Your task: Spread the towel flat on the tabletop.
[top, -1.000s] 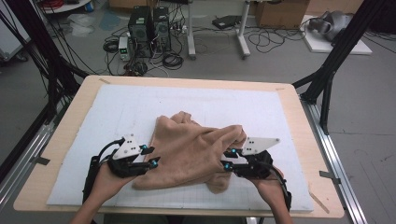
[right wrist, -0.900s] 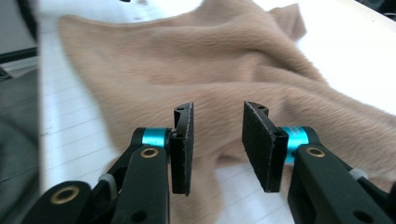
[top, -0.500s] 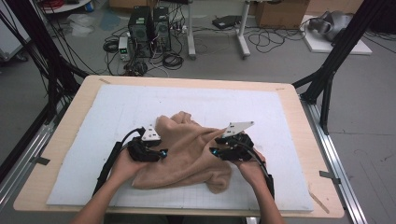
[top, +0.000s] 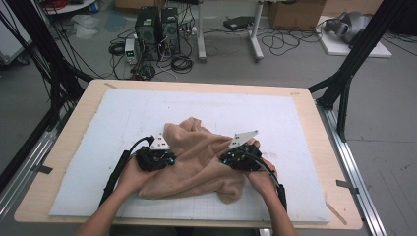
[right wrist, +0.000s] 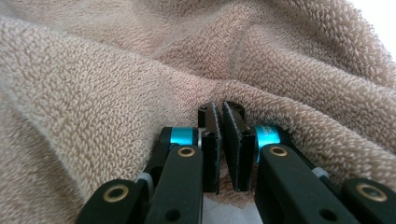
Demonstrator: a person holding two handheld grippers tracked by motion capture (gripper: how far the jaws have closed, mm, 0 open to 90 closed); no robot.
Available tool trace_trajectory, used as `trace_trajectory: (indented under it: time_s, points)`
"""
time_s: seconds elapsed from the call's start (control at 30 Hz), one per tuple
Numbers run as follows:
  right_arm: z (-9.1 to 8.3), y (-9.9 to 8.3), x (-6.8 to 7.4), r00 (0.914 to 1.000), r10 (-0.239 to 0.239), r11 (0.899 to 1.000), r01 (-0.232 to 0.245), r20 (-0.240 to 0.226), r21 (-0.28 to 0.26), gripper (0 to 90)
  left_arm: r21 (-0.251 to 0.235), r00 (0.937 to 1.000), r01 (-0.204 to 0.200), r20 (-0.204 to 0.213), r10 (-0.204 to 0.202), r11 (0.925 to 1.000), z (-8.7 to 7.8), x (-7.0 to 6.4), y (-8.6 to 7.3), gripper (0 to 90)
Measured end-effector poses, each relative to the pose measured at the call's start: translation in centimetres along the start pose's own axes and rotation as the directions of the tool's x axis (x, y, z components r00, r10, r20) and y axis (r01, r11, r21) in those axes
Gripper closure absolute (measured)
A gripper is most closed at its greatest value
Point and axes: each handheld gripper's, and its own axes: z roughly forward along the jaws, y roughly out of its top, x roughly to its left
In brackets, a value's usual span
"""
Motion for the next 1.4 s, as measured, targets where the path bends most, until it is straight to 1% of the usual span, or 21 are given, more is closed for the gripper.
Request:
trace_trajectory:
  time_s: [0.07,0.23,0.33,0.37,0.43,0.47,0.53,0.57,0.63,0.77,0.83,0.93,1.0,1.03,1.07,1.13,1.17,1.27,1.33,1.37,1.4]
  points:
    - [-0.3,0.0,0.2,0.9999,-0.009,1.0,0.009,-0.006,-0.004,85.9,-0.005,0.9999,-0.011,-0.008,0.011,0.9999,-0.5,-0.2,-0.2,84.8]
    - [-1.3,-0.1,1.1,0.999,-0.031,0.999,0.031,-0.032,-0.013,86.0,-0.031,0.9998,-0.016,-0.015,0.015,0.9994,-2.3,-0.5,-1.1,84.9]
    - [-2.1,-0.4,1.9,0.9979,-0.042,0.998,0.04,-0.05,-0.04,86.0,-0.057,0.9996,-0.022,-0.019,0.021,0.9981,-3.5,-1.1,-1.8,85.0]
    - [-2.3,-0.5,2.2,0.9976,-0.044,0.998,0.041,-0.053,-0.047,86.0,-0.057,0.9994,-0.026,-0.023,0.025,0.998,-3.9,-1.2,-2.1,85.0]
    - [-2.5,-0.7,2.6,0.997,-0.052,0.998,0.049,-0.058,-0.046,86.0,-0.067,0.9992,-0.029,-0.028,0.027,0.9973,-4.5,-1.6,-2.6,85.0]
    - [-2.9,-0.9,3.2,0.9966,-0.056,0.997,0.053,-0.06,-0.056,86.0,-0.069,0.9994,-0.024,-0.028,0.022,0.9973,-4.7,-1.7,-2.8,85.0]
    - [-3.0,-0.9,3.4,0.9961,-0.06,0.997,0.056,-0.064,-0.061,86.0,-0.084,0.9994,-0.024,-0.028,0.022,0.9961,-5.6,-2.0,-3.4,85.0]
    - [-3.4,-1.0,3.9,0.9949,-0.075,0.995,0.07,-0.068,-0.066,86.0,-0.09,0.9994,-0.021,-0.028,0.019,0.9958,-5.9,-2.1,-3.5,85.0]
    - [-3.9,-1.0,4.5,0.9936,-0.088,0.994,0.083,-0.071,-0.074,86.0,-0.104,0.9996,-0.014,-0.026,0.011,0.9945,-6.8,-2.3,-4.1,85.0]
    - [-4.6,-1.4,5.5,0.9917,-0.097,0.992,0.09,-0.085,-0.085,85.9,-0.126,0.9996,0.006,-0.028,-0.01,0.9921,-8.2,-2.6,-5.2,85.1]
    - [-4.8,-1.5,5.9,0.9912,-0.102,0.992,0.095,-0.085,-0.081,85.9,-0.13,0.9997,0.006,-0.023,-0.009,0.9915,-8.8,-2.9,-5.7,85.0]
    - [-5.2,-1.4,6.2,0.9893,-0.107,0.991,0.098,-0.099,-0.087,85.6,-0.122,0.9998,-0.004,-0.018,0.002,0.9925,-9.4,-3.5,-6.1,85.0]
    - [-5.5,-1.1,6.3,0.9878,-0.109,0.991,0.099,-0.112,-0.095,84.1,-0.119,0.9999,-0.013,-0.013,0.012,0.9929,-9.7,-3.8,-6.2,85.0]
    - [-5.8,-0.9,6.5,0.9864,-0.113,0.989,0.101,-0.119,-0.107,82.2,-0.118,0.9998,-0.016,-0.009,0.015,0.9929,-9.8,-3.9,-6.2,85.0]
    - [-6.0,-0.7,6.6,0.9871,-0.11,0.988,0.097,-0.116,-0.12,78.4,-0.121,0.9998,-0.02,-0.004,0.019,0.9925,-9.9,-3.9,-6.2,84.8]
    - [-6.6,-0.2,6.7,0.9878,-0.112,0.985,0.096,-0.109,-0.142,74.0,-0.131,0.9996,-0.024,0.011,0.025,0.991,-10.1,-4.0,-5.9,84.0]
    - [-6.9,0.1,6.7,0.989,-0.114,0.983,0.099,-0.095,-0.154,71.8,-0.138,0.9995,-0.027,0.014,0.029,0.9901,-10.1,-3.9,-5.7,82.4]
    - [-7.7,1.2,6.3,0.9902,-0.122,0.977,0.108,-0.067,-0.183,67.7,-0.159,0.9997,-0.015,0.014,0.018,0.9872,-9.9,-3.2,-4.6,73.7]
    - [-7.9,1.9,5.6,0.9918,-0.123,0.978,0.116,-0.033,-0.175,64.9,-0.169,0.9999,-0.01,0.008,0.011,0.9856,-9.4,-2.5,-3.8,69.7]
    - [-7.9,2.3,5.2,0.9927,-0.12,0.978,0.115,-0.018,-0.174,61.9,-0.167,0.9999,-0.001,0.011,0.003,0.986,-9.0,-2.2,-3.3,67.5]
    - [-7.9,2.6,4.7,0.9941,-0.109,0.98,0.107,-0.002,-0.169,61.1,-0.163,1.0,0.0,0.008,0.001,0.9866,-8.6,-1.8,-2.8,64.5]
